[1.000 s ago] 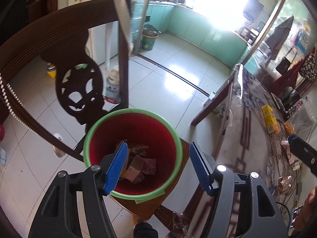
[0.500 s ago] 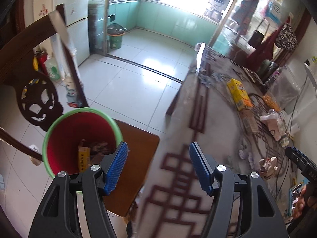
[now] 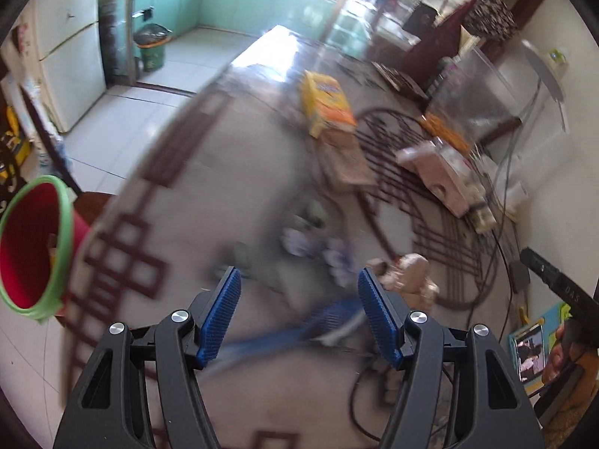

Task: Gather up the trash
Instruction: 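Grasp the crumpled brown paper with the left gripper while the right gripper grasps the patterned paper cup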

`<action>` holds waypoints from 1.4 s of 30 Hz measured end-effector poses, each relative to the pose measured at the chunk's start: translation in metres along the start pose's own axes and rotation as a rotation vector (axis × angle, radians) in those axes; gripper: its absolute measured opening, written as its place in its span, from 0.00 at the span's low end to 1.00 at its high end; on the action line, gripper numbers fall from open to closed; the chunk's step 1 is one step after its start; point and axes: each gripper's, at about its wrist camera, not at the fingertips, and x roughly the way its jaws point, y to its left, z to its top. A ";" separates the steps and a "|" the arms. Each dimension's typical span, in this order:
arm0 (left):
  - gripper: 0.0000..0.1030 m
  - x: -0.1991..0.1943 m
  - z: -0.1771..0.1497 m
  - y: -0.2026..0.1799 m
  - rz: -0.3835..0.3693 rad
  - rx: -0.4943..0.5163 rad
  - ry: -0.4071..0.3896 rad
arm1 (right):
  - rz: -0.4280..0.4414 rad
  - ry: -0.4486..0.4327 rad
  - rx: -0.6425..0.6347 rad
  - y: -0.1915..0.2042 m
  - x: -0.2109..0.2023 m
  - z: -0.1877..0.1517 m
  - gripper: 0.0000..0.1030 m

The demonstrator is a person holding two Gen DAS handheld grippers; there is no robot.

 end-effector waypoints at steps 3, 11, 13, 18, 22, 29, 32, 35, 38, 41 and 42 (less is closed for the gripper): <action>0.60 0.027 -0.007 -0.039 -0.028 0.038 0.057 | 0.011 0.009 -0.003 -0.014 0.002 -0.003 0.72; 0.60 0.076 -0.001 -0.088 -0.008 0.107 0.147 | 0.043 0.051 0.042 -0.044 0.014 -0.015 0.73; 0.60 0.083 0.000 -0.092 -0.005 0.103 0.165 | 0.045 0.054 0.054 -0.049 0.016 -0.014 0.73; 0.60 0.097 -0.002 -0.098 0.016 0.115 0.193 | 0.057 0.058 0.078 -0.057 0.024 -0.010 0.73; 0.60 0.102 -0.002 -0.100 0.015 0.107 0.205 | 0.068 0.067 0.075 -0.056 0.032 -0.006 0.73; 0.33 0.105 -0.004 -0.099 0.001 0.093 0.212 | 0.083 0.081 0.061 -0.053 0.046 0.003 0.73; 0.27 0.103 -0.003 -0.098 -0.006 0.096 0.209 | 0.086 0.085 0.058 -0.053 0.051 0.007 0.73; 0.26 0.096 0.000 -0.095 -0.010 0.097 0.201 | 0.083 0.087 0.056 -0.058 0.054 0.012 0.73; 0.26 0.081 0.006 -0.089 0.000 0.103 0.159 | 0.065 0.072 0.057 -0.070 0.054 0.021 0.73; 0.26 0.068 0.013 -0.082 0.014 0.100 0.120 | 0.014 0.055 0.060 -0.089 0.059 0.039 0.73; 0.26 0.064 0.015 -0.080 0.018 0.097 0.109 | 0.001 0.051 0.063 -0.093 0.061 0.044 0.73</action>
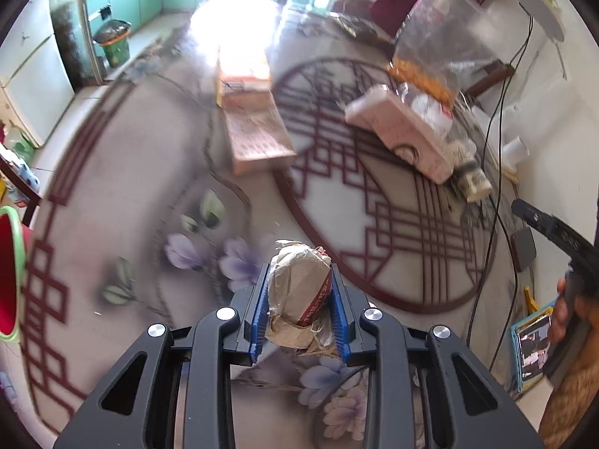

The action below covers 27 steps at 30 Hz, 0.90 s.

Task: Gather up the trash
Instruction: 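Grasp the crumpled brown paper with the left gripper while the right gripper grasps the patterned paper cup, then carry the brown paper and patterned paper cup over to the red bucket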

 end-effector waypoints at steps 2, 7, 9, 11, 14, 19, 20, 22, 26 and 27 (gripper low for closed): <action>0.26 -0.004 0.002 0.003 0.001 -0.009 -0.010 | -0.038 -0.003 0.008 -0.010 0.010 0.015 0.73; 0.26 -0.009 0.003 0.007 0.000 -0.012 -0.013 | -0.062 0.029 -0.046 -0.014 0.037 0.038 0.73; 0.26 -0.009 0.003 0.007 0.004 -0.011 -0.010 | -0.073 0.065 -0.074 -0.012 0.055 0.044 0.73; 0.26 -0.008 0.004 0.008 0.007 -0.009 -0.006 | -0.065 0.105 -0.083 -0.012 0.071 0.048 0.73; 0.26 -0.007 0.004 0.007 0.009 -0.006 -0.002 | -0.064 0.168 -0.078 -0.014 0.097 0.048 0.73; 0.26 -0.006 0.005 0.008 0.017 -0.009 -0.002 | -0.040 0.198 -0.096 -0.011 0.108 0.040 0.54; 0.26 -0.005 0.005 0.008 0.019 -0.010 -0.002 | -0.039 0.194 -0.094 -0.010 0.107 0.039 0.54; 0.26 -0.005 0.005 0.008 0.020 -0.011 -0.002 | -0.020 0.183 -0.070 -0.011 0.101 0.036 0.54; 0.26 -0.007 0.004 0.008 0.016 -0.006 -0.006 | 0.003 0.123 -0.015 -0.007 0.075 0.026 0.54; 0.26 -0.007 0.004 0.008 0.016 -0.004 -0.007 | 0.013 0.113 -0.007 -0.006 0.070 0.024 0.54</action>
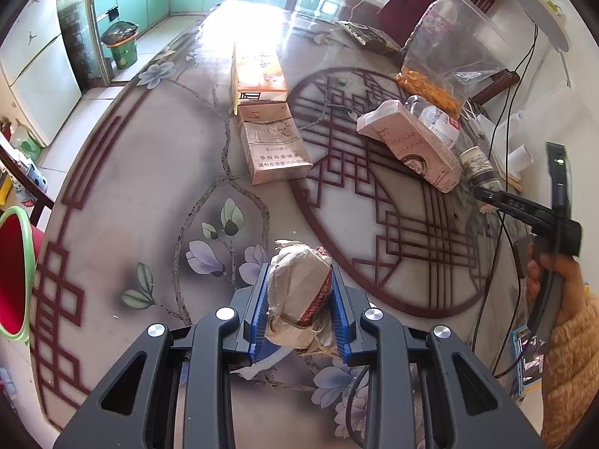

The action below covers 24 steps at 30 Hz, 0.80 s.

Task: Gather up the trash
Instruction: 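Carry the brown paper and patterned paper cup over to the red bucket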

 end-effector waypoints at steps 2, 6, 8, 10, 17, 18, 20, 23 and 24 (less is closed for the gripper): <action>0.26 -0.001 -0.001 0.000 -0.002 0.002 -0.003 | 0.020 -0.018 0.003 0.007 -0.012 -0.006 0.54; 0.26 -0.005 -0.002 -0.001 -0.007 0.006 -0.014 | 0.059 -0.034 -0.054 0.035 -0.034 -0.025 0.54; 0.26 -0.009 -0.003 -0.001 -0.009 0.008 -0.022 | 0.086 -0.036 -0.070 0.050 -0.045 -0.034 0.54; 0.26 -0.012 -0.004 0.000 -0.009 0.008 -0.033 | 0.106 -0.041 -0.079 0.058 -0.052 -0.038 0.54; 0.26 -0.024 -0.010 0.011 -0.008 -0.011 -0.066 | 0.153 -0.076 -0.130 0.096 -0.079 -0.048 0.54; 0.26 -0.025 -0.012 0.013 -0.007 -0.018 -0.068 | 0.159 -0.080 -0.146 0.103 -0.082 -0.049 0.54; 0.26 -0.029 -0.014 0.019 -0.005 -0.028 -0.074 | 0.166 -0.087 -0.170 0.114 -0.086 -0.050 0.54; 0.26 -0.035 -0.018 0.027 0.003 -0.033 -0.087 | 0.184 -0.100 -0.194 0.130 -0.095 -0.053 0.54; 0.26 -0.036 -0.019 0.028 0.005 -0.033 -0.089 | 0.187 -0.106 -0.204 0.136 -0.097 -0.054 0.54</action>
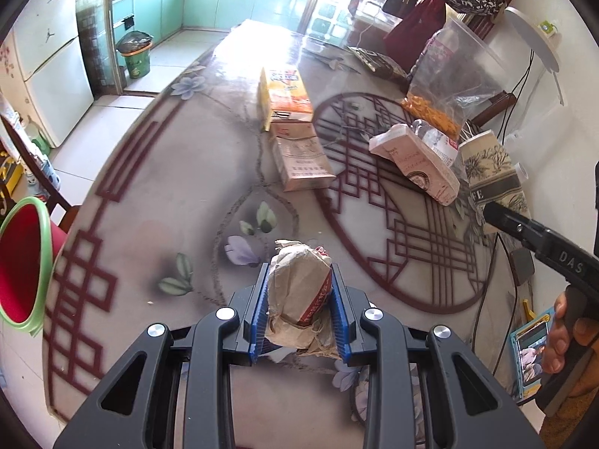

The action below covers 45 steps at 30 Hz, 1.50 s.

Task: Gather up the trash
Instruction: 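Carry the brown paper and patterned paper cup over to the red bucket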

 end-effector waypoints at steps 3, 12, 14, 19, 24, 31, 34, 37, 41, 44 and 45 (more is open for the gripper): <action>0.26 -0.004 -0.004 0.010 0.003 -0.011 -0.002 | 0.000 -0.008 -0.037 0.018 -0.002 0.001 0.54; 0.26 -0.016 -0.012 0.053 0.006 -0.062 -0.010 | 0.013 -0.002 -0.103 0.067 0.002 0.003 0.54; 0.26 -0.018 -0.014 0.062 -0.001 -0.064 -0.011 | 0.010 -0.002 -0.110 0.077 0.003 0.004 0.54; 0.26 -0.026 -0.012 0.089 -0.024 -0.064 -0.020 | -0.009 -0.005 -0.123 0.111 0.005 0.007 0.54; 0.26 -0.036 -0.007 0.120 -0.050 -0.061 -0.024 | -0.023 -0.005 -0.125 0.145 0.007 0.007 0.54; 0.26 -0.046 -0.005 0.160 -0.064 -0.039 -0.011 | -0.031 0.001 -0.102 0.189 0.013 0.001 0.54; 0.26 -0.049 -0.005 0.177 -0.065 -0.034 -0.007 | -0.031 0.002 -0.094 0.207 0.016 -0.002 0.54; 0.26 -0.050 -0.005 0.192 -0.067 -0.034 -0.005 | -0.032 0.004 -0.092 0.225 0.019 -0.006 0.54; 0.26 -0.054 -0.007 0.211 -0.067 -0.039 -0.001 | -0.026 0.013 -0.090 0.245 0.023 -0.011 0.54; 0.26 -0.058 -0.007 0.225 -0.067 -0.046 -0.008 | -0.019 0.019 -0.104 0.264 0.024 -0.014 0.54; 0.26 -0.061 -0.007 0.228 -0.065 -0.048 -0.014 | -0.018 0.020 -0.109 0.269 0.025 -0.014 0.54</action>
